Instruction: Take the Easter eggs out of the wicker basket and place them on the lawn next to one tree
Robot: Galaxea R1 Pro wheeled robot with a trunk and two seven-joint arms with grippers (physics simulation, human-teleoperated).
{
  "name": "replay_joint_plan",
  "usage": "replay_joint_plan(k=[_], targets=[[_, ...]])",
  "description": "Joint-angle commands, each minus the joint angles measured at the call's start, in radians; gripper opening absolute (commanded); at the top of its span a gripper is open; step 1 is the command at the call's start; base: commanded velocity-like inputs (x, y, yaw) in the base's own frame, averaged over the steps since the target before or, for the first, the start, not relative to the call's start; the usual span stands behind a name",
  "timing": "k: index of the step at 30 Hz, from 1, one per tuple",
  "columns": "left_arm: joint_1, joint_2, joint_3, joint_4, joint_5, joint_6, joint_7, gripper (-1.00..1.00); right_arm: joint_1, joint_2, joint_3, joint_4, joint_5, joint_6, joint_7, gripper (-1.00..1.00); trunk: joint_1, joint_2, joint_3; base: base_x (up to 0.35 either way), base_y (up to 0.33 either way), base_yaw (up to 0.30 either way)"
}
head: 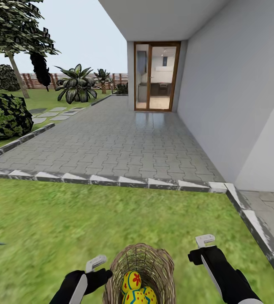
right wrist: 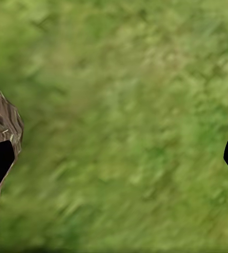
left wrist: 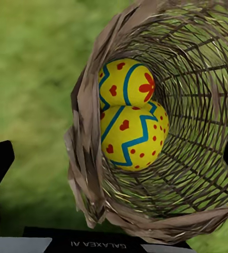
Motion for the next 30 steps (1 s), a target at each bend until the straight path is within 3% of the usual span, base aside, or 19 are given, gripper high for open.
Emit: replay_joint_plan(k=[1, 3, 7, 15, 25, 30], targets=[[0.0, 0.0, 0.001, -0.002, 0.064, -0.008, 0.036, 1.0, -0.001, -0.001, 0.004, -0.001, 0.005, 0.006, -0.001, 1.0, 0.0, -0.001, -0.001, 0.0, 0.0, 0.0], [0.0, 0.004, -0.001, -0.001, 0.099, -0.014, 0.048, 1.0, -0.001, -0.001, 0.004, 0.0, 0.004, 0.006, -0.001, 1.0, 0.0, -0.001, -0.001, 0.0, 0.0, 0.0], [0.0, 0.005, -0.004, 0.004, 0.118, -0.019, 0.055, 1.0, -0.001, -0.001, 0.004, 0.001, 0.004, 0.006, -0.001, 1.0, 0.0, -0.001, -0.001, 0.0, -0.032, 0.0], [0.0, 0.003, -0.009, 0.008, 0.123, -0.019, 0.059, 1.0, -0.001, -0.001, 0.004, 0.003, 0.002, 0.004, -0.003, 1.0, 0.0, -0.001, -0.001, 0.007, -0.252, 0.0], [0.0, 0.006, -0.01, 0.003, 0.123, -0.018, 0.059, 1.0, -0.001, -0.001, 0.004, 0.006, 0.002, 0.001, -0.036, 1.0, 0.0, -0.001, -0.001, 0.002, -0.019, 0.0], [0.0, 0.007, -0.009, -0.002, 0.119, -0.018, 0.083, 1.0, -0.001, -0.001, 0.004, 0.007, 0.002, 0.001, -0.037, 1.0, 0.019, -0.036, -0.017, 0.0, 0.0, 0.0]])
